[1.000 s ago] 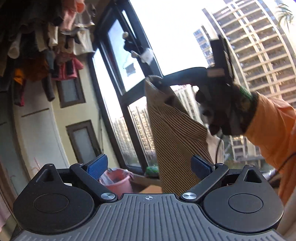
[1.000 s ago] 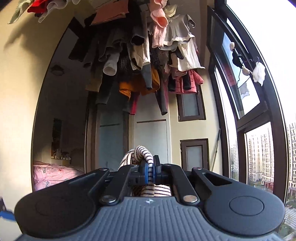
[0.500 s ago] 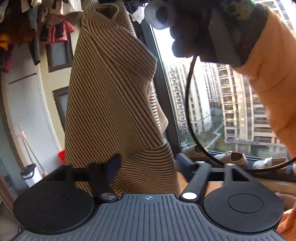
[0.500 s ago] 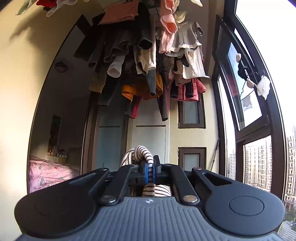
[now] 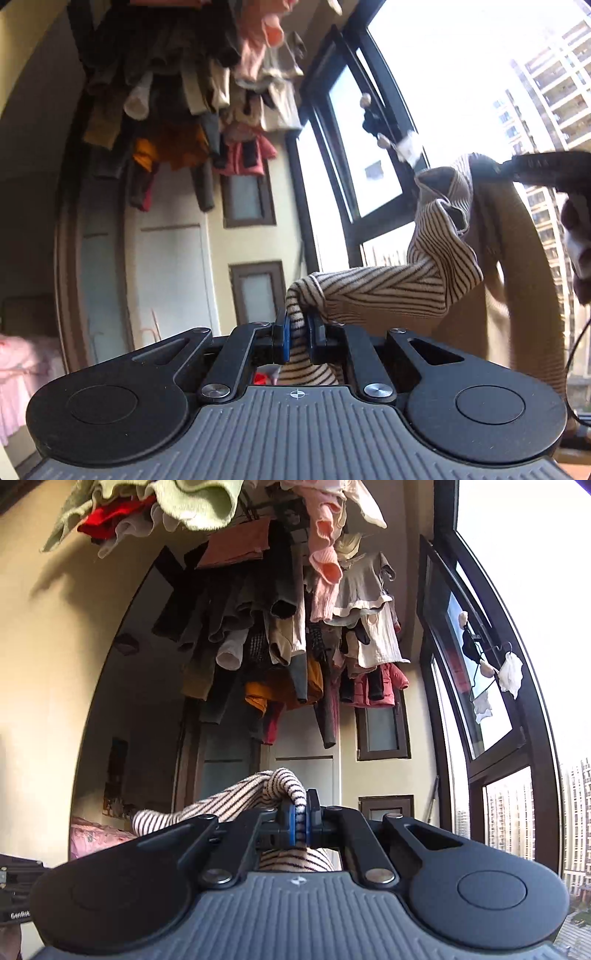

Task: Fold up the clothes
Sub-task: 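Lower the sweater onto the table and open both grippers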

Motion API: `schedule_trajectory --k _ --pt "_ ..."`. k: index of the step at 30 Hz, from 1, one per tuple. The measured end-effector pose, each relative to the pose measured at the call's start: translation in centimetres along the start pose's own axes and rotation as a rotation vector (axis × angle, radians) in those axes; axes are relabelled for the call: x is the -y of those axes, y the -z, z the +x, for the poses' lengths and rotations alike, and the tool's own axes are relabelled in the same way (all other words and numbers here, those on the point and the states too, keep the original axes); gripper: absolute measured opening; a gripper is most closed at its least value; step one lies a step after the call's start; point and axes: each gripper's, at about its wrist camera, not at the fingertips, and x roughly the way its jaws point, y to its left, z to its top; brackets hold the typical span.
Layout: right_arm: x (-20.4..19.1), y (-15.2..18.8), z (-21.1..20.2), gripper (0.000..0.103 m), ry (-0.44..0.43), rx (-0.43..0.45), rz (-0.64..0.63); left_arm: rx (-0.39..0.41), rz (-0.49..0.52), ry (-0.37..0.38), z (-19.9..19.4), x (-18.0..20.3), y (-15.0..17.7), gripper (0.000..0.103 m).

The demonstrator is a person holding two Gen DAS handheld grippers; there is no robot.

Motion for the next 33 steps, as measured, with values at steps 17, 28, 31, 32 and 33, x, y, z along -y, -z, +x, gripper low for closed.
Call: schedule_trajectory --k 17,28,31,32,33 --pt "4.1 5.6 4.7 0.005 -0.09 -0.271 0.25 -0.038 -0.068 -0.125 1.8 -5.4 -3.0 0.014" --pt "6.2 26.5 20.0 0.031 0.179 -0.74 0.114 -0.557 -0.283 -0.192 16.6 -13.3 14.7 0.091" --pt "7.2 28.6 18.7 0.033 0.188 -0.806 0.104 -0.686 -0.327 -0.126 15.1 -12.8 17.2 0.097" --pt "7.4 29.3 18.1 0.033 0.181 -0.834 0.11 -0.727 -0.355 -0.105 14.6 -12.3 18.0 0.097" --pt "7.6 29.9 17.4 0.034 0.176 -0.859 0.104 -0.767 -0.382 -0.083 14.1 -11.8 18.7 0.097"
